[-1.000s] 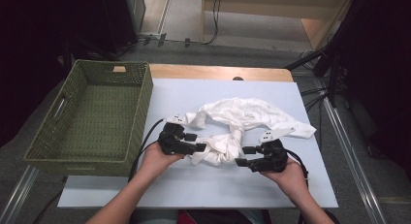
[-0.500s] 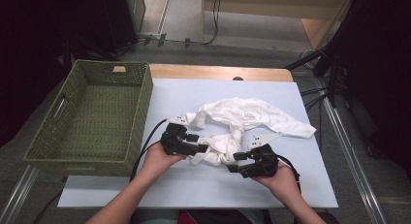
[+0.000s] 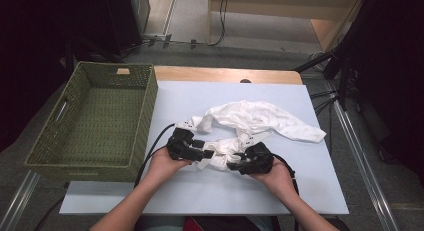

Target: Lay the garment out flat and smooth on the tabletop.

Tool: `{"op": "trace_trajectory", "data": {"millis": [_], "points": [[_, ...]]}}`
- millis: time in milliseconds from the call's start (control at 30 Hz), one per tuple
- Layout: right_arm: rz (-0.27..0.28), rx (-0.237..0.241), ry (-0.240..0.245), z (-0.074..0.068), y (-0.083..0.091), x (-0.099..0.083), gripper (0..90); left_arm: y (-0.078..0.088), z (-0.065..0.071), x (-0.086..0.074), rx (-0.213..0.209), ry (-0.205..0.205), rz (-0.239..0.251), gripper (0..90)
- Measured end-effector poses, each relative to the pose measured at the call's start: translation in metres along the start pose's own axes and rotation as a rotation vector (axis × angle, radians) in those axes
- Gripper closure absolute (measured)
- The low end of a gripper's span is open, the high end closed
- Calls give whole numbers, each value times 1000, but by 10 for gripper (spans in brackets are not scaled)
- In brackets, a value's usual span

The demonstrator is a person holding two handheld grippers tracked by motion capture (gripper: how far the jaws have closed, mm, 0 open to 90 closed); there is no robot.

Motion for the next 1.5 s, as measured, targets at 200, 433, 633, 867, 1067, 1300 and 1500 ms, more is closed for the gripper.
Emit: {"op": "trace_trajectory", "data": {"millis": [200,433,633,867,1067,1300,1500], "points": [[7,-102,47,-3,-3,0,759,-3,-5,-2,19,10,-15,377],[-38,-74,39,-2,-3,10,822,-8,-13,-4,37,24,-34,408],[64,59,-35,5,22,13,824,-8,-17,-6,42,26,-36,447],[162,82,-67,10,47,13,823,-10,-17,-7,34,31,-40,510],[225,107,-106,17,59,14,823,-13,-15,-7,39,32,-49,634],[270,109,-143,27,66,17,821,-17,-15,-7,26,38,-47,842],[297,95,-159,33,73,22,819,-13,-4,-3,-36,36,-41,854]]}}
Point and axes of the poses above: each handheld gripper's, and its own axes: y roughly backward along the jaws, x roughly out of its top, z roughly to its right, the point moved 3 cm from there along -y, roughly forward along the jaws, and after that the axes turned 13 degrees about -z, right-handed, at the moved point
